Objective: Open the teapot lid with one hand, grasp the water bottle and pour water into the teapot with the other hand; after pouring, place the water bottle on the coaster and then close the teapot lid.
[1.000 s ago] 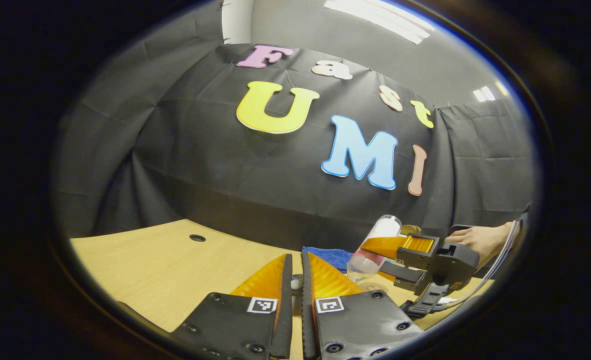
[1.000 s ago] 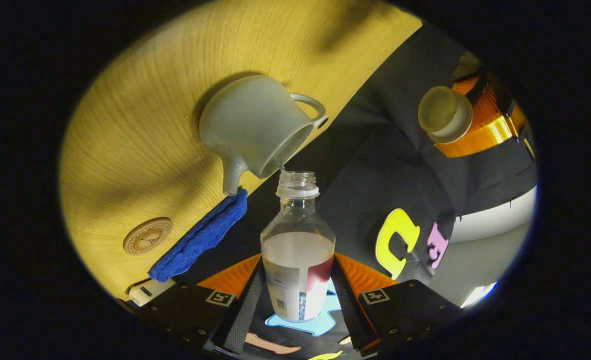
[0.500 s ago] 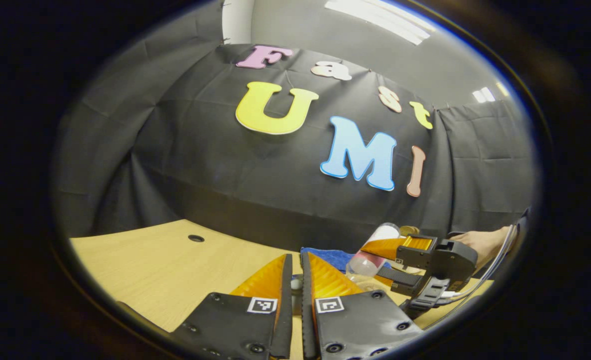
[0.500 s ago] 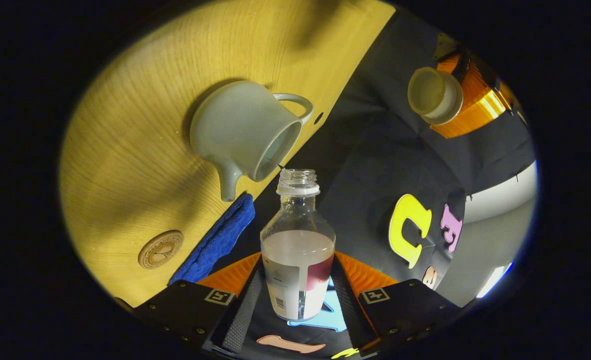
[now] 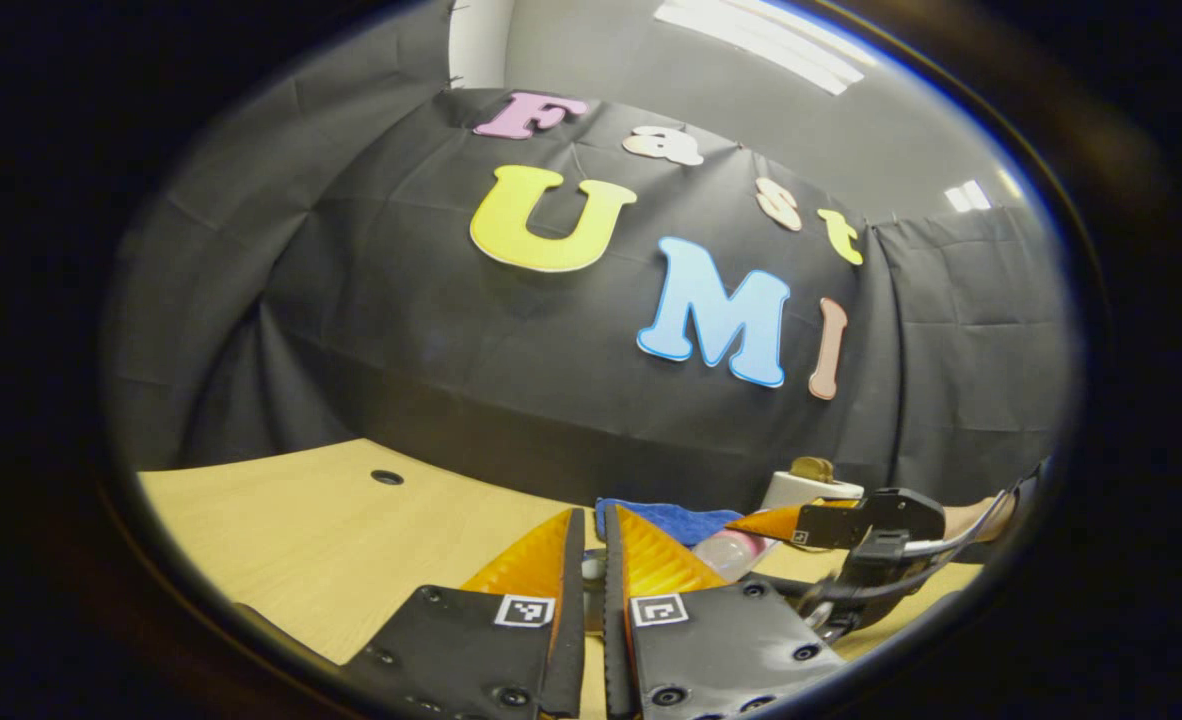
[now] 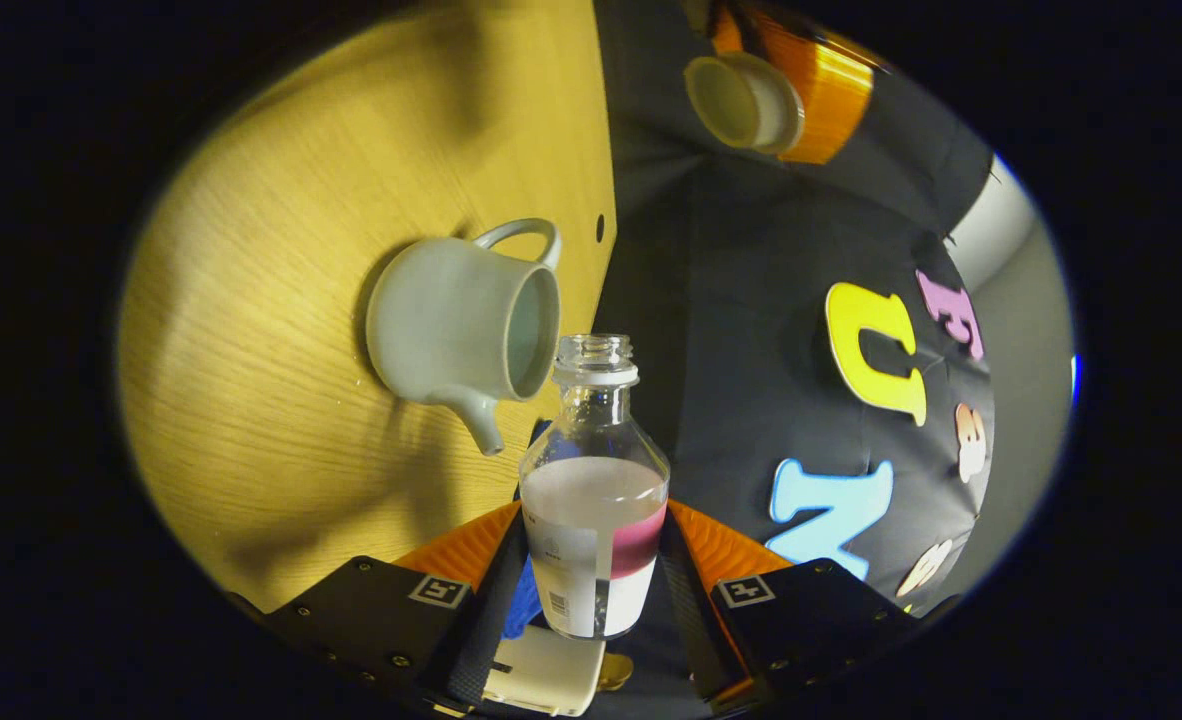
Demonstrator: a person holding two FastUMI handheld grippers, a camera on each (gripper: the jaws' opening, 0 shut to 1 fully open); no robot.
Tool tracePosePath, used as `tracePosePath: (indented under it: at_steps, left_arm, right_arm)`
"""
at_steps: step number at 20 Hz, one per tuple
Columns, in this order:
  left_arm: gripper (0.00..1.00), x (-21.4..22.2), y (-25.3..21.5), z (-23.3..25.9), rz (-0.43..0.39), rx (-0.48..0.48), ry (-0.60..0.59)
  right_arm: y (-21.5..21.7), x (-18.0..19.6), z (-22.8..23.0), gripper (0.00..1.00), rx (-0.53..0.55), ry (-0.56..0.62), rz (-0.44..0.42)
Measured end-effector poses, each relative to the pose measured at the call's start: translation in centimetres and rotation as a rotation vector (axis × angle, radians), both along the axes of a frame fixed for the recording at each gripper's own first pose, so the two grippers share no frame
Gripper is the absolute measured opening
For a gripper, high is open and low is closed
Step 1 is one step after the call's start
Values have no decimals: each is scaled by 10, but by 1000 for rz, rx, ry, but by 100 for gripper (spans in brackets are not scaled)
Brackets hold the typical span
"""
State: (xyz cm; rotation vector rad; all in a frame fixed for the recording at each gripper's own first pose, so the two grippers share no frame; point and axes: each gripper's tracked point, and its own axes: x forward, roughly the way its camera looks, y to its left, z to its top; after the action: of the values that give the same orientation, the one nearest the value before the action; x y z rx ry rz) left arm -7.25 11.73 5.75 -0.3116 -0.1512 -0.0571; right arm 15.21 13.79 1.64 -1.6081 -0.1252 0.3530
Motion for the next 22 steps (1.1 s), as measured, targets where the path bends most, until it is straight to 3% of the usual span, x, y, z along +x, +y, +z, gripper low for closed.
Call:
tracePosePath:
  at_steps: [2, 4, 7, 9, 13, 16, 18, 22]
  left_arm:
    - [14, 0, -1, 1, 1, -2, -2]
    - [14, 2, -6, -2, -10, -10, 6]
    - [14, 8, -15, 0, -18, -8, 14]
    - [14, 11, -23, 6, -18, 1, 8]
    - [14, 27, -47, 11, -42, 31, 18]
    - [14, 39, -56, 4, -42, 56, 48]
    - [14, 43, -62, -2, -44, 58, 68]
    - [14, 52, -68, -9, -40, 66, 93]
  right_arm:
    - [-34, 5, 3, 75, 220, 73, -97]
    - [-59, 6, 12, 75, 531, 162, -179]
    - [-75, 7, 26, 75, 1009, 283, -229]
    - [-77, 12, 16, 75, 1190, 333, -245]
    - [-73, 24, 13, 75, 1419, 419, -205]
    - [-87, 45, -4, 75, 1515, 445, -238]
    - [-89, 52, -4, 75, 1546, 444, -232]
    - [-86, 51, -8, 75, 1512, 434, -217]
